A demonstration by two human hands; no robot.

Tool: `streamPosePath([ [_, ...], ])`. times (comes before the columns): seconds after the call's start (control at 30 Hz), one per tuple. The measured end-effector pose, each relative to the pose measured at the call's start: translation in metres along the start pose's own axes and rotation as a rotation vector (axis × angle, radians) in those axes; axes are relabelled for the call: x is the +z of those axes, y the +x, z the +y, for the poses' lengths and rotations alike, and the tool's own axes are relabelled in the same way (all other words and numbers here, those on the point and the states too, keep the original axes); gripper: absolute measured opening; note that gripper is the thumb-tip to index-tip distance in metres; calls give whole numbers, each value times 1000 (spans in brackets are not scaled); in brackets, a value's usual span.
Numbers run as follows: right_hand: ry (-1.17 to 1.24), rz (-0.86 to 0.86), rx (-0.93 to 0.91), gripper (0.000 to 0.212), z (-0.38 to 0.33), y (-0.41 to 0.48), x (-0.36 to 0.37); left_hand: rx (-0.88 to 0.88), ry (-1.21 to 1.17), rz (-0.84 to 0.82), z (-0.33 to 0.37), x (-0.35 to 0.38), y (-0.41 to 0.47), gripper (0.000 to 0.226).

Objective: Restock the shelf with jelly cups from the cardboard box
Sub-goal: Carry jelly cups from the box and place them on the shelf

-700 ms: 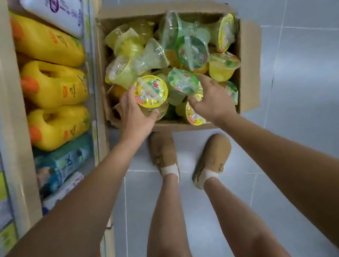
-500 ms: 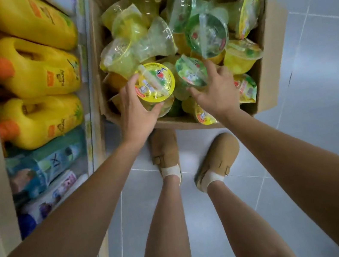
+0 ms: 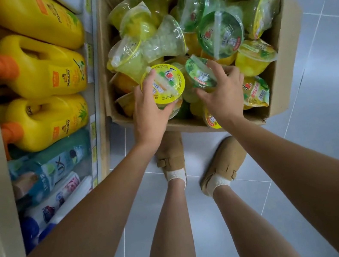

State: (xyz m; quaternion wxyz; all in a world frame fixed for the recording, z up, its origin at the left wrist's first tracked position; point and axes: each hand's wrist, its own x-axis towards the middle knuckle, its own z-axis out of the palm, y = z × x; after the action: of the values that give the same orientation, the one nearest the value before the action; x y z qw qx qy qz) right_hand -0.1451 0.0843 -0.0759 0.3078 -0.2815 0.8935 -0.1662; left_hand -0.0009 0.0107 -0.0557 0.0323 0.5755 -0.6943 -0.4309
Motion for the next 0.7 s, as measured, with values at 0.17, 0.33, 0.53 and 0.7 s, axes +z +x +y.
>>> streamPosePath([
  [0.17,182,-49,-10,63,-6,-4,-18,-4,-36,-17,10,-12,-1,74],
  [0.33,284,-128,-8,61,-25,-12,-60,41,-62,-40,41,-38,-7,65],
  [0.53,377,-100,7,60,-57,-31,-148,52,-155,-93,116,-85,-33,59],
  [0.7,540,-61,29,53,-82,-69,-248,110,-137,-139,200,-133,-66,57],
])
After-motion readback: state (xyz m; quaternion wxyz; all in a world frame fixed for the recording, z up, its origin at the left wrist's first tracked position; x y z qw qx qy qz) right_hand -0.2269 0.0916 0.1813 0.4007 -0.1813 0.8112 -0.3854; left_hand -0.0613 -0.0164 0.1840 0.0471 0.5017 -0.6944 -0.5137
